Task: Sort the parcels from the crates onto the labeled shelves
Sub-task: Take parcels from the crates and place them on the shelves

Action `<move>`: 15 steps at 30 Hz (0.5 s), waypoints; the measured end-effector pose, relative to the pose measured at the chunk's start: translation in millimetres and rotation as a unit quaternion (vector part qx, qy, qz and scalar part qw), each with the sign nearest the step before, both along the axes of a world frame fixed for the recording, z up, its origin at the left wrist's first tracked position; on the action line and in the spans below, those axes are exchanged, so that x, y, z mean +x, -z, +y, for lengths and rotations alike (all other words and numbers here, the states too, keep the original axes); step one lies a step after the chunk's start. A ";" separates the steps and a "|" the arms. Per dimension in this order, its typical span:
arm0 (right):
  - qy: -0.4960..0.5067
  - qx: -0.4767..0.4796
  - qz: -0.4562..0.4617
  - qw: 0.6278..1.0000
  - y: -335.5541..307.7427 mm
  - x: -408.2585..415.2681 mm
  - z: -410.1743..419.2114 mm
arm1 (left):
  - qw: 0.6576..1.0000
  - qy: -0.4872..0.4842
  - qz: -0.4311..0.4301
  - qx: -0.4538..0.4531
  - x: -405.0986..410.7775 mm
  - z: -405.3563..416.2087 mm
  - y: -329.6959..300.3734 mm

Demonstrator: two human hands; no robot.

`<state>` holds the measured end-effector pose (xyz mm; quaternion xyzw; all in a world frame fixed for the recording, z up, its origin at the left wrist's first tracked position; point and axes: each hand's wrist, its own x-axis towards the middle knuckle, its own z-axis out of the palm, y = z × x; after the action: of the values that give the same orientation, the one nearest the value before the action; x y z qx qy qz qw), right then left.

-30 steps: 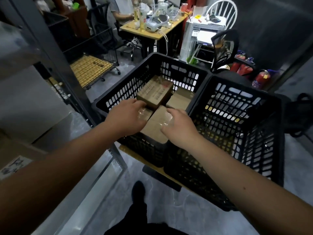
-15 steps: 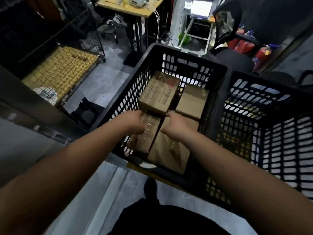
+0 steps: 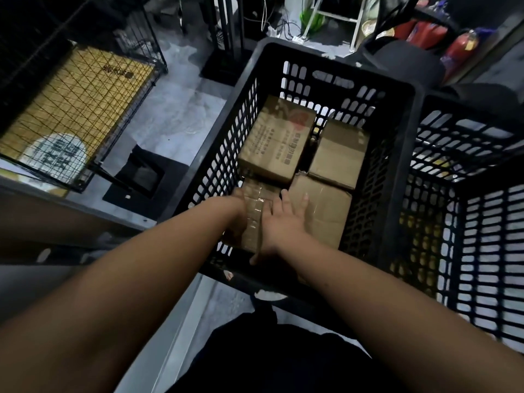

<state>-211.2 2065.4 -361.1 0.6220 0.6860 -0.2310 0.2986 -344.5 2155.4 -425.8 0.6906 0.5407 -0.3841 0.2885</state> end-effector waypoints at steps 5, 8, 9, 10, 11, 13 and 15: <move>0.022 0.015 -0.011 1.000 9.2 -10.8 -6.0 | 0.990 -0.132 -0.033 -0.042 -15.9 17.7 71.9; 0.037 0.054 0.001 0.998 15.1 -12.6 -7.9 | 0.990 -0.119 -0.056 -0.049 -14.1 12.7 77.7; 0.044 0.067 0.013 0.997 15.9 -11.9 -8.0 | 0.986 -0.150 -0.061 -0.049 -14.8 10.9 74.1; 0.050 0.076 0.024 0.996 15.3 -10.9 -8.0 | 0.986 -0.143 -0.064 -0.048 -13.5 3.5 54.0; 0.052 0.079 0.037 0.995 13.5 -9.8 -6.8 | 0.983 -0.158 -0.074 -0.052 -13.7 -0.8 35.1; 0.065 0.075 0.076 0.992 7.3 -4.5 -0.9 | 0.981 -0.170 -0.091 -0.039 -12.9 0.7 10.9; 0.096 0.060 0.131 0.985 -2.4 3.3 10.5 | 0.975 -0.188 -0.116 -0.025 -9.4 -6.3 -32.2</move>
<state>-207.9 2075.9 -358.6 0.6659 0.6693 -0.2963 0.1446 -353.9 2149.1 -393.6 0.6088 0.6138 -0.2537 0.4339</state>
